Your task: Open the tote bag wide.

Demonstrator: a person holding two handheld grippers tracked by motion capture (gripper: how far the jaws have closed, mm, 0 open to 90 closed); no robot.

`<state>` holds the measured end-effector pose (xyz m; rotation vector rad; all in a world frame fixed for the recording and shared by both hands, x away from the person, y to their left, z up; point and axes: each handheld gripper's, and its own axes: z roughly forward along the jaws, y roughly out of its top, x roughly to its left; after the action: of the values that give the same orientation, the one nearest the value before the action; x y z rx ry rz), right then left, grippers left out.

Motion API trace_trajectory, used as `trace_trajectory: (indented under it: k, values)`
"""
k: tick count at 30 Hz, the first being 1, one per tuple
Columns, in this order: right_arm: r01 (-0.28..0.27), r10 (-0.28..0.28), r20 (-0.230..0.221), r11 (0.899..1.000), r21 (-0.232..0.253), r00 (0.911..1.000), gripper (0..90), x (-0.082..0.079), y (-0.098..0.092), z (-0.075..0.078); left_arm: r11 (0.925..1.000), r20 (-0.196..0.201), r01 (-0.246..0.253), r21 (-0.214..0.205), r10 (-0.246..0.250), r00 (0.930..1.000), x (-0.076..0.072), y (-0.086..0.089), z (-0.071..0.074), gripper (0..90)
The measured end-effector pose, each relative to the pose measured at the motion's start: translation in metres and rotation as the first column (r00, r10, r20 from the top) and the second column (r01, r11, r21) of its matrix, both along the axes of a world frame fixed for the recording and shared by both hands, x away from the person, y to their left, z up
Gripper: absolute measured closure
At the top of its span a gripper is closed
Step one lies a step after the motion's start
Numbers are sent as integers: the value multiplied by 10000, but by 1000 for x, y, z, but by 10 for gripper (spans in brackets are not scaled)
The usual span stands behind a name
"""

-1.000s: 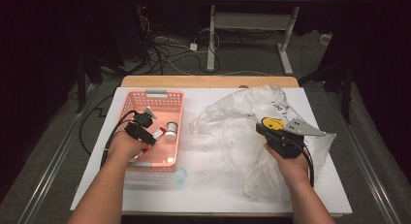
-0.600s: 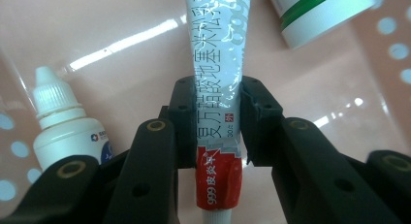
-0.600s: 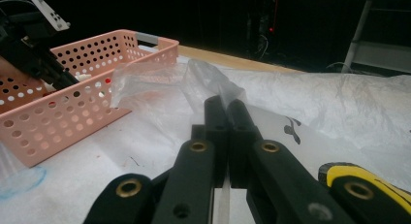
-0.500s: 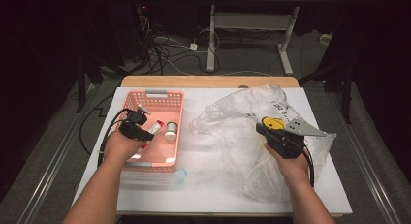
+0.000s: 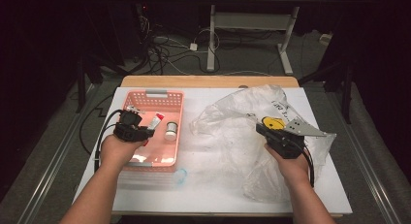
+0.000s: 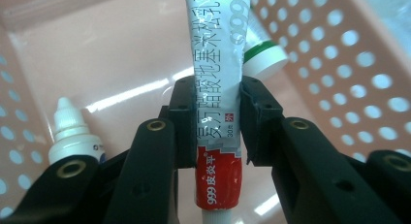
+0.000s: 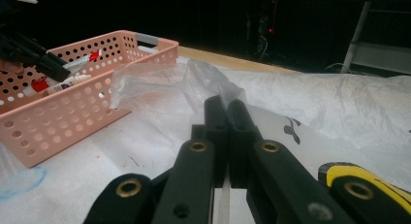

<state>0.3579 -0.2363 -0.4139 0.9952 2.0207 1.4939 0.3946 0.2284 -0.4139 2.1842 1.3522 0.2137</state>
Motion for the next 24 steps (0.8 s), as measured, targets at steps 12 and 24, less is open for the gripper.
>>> trace_trajectory:
  k: [12,24]
  values:
    - [-15,15,12,10000,13,10000,900,-1,0,0,9954,1484,112,-950,31,9889,-30,0,2,683]
    - [46,-43,99,9996,-290,9999,900,-4,2,-1,9942,2314,625,-870,-409,9720,-44,1,1,683]
